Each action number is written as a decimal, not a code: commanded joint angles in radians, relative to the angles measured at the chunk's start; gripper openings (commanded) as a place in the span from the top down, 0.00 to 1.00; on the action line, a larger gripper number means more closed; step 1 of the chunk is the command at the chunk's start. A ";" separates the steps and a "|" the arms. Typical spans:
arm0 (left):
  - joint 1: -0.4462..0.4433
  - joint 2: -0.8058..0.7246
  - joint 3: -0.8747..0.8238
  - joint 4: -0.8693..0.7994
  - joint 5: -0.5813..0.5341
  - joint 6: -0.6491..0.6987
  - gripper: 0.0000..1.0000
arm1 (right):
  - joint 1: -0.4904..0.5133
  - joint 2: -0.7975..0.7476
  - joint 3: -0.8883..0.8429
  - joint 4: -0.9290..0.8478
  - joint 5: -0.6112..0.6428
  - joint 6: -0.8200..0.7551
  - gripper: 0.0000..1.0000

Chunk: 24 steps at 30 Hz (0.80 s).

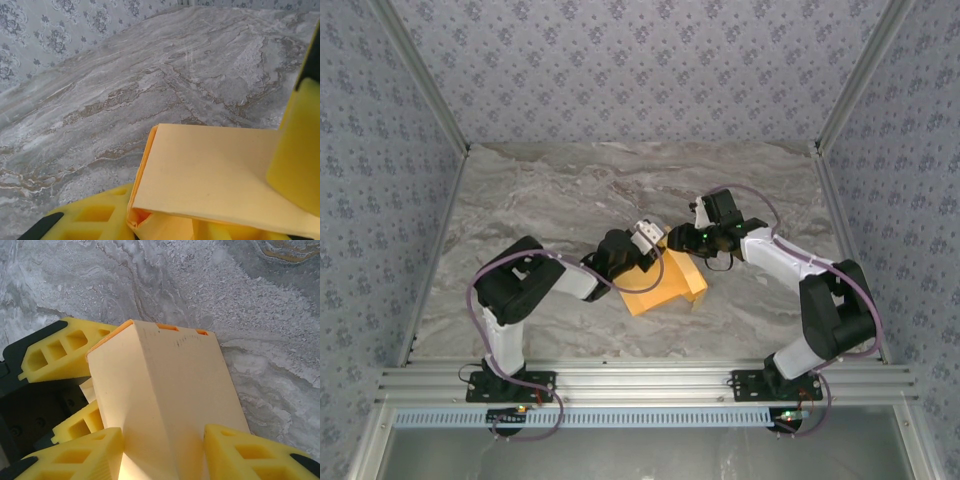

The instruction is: Fold the paper box

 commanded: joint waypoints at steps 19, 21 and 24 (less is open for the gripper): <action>0.022 0.157 0.010 0.286 0.136 -0.178 0.64 | -0.018 0.046 0.002 -0.022 -0.056 -0.050 0.52; 0.022 0.153 0.022 0.256 0.138 -0.176 0.63 | -0.018 0.051 0.002 -0.020 -0.062 -0.050 0.52; 0.022 0.156 0.040 0.227 0.141 -0.178 0.61 | -0.019 0.058 0.002 -0.013 -0.077 -0.053 0.52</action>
